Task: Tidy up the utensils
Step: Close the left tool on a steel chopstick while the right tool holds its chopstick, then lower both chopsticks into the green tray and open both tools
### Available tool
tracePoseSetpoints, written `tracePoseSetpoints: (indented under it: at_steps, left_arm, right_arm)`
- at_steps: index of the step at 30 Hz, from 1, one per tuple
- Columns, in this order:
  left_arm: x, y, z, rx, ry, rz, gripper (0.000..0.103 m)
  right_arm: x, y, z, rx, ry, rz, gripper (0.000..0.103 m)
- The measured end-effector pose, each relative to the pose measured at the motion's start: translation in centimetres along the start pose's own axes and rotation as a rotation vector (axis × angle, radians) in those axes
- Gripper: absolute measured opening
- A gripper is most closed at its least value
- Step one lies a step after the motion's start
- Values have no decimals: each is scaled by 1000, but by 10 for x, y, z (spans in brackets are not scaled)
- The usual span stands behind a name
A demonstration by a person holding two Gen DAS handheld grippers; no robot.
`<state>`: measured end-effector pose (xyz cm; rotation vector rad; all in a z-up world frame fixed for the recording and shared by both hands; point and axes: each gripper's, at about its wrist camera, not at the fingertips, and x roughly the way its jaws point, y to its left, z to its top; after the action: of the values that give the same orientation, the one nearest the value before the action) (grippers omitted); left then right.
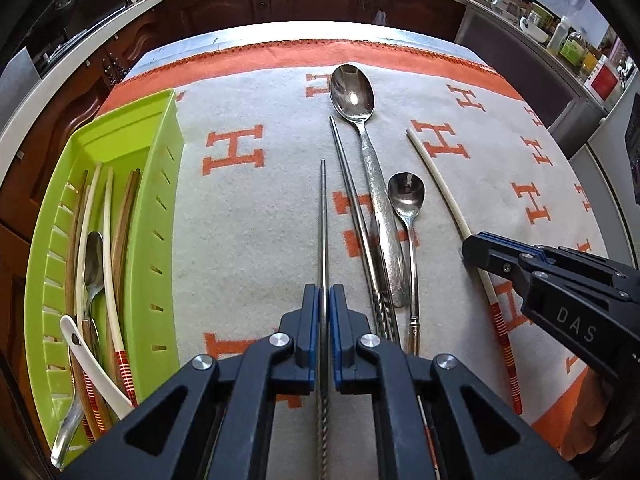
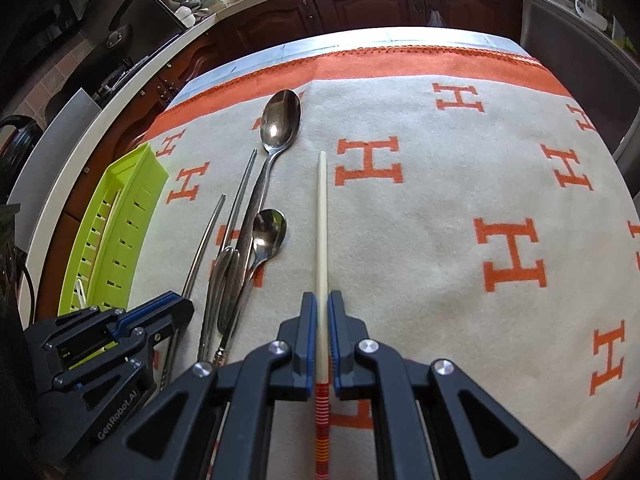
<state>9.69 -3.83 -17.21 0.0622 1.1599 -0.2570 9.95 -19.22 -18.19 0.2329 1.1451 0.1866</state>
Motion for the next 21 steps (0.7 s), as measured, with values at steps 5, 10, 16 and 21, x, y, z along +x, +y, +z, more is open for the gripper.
tracePoseSetpoints:
  at_steps: [5,10,16,21]
  left_arm:
    - [-19,12,-7,-51,3,-72,3]
    - [-61,25,-7,-64,-78,-87,3]
    - [-107,70,-2,-112,-169,-33,3]
    - [-113,120,-4,-187,-174,36,3]
  right_arm:
    - [-5,-1,1,60,34,75,6]
    - [-28,22,-1,39,16,151,6]
    - [-49,72,8,-36,17,245,6]
    - [-45,122,18,-96,55,292,6]
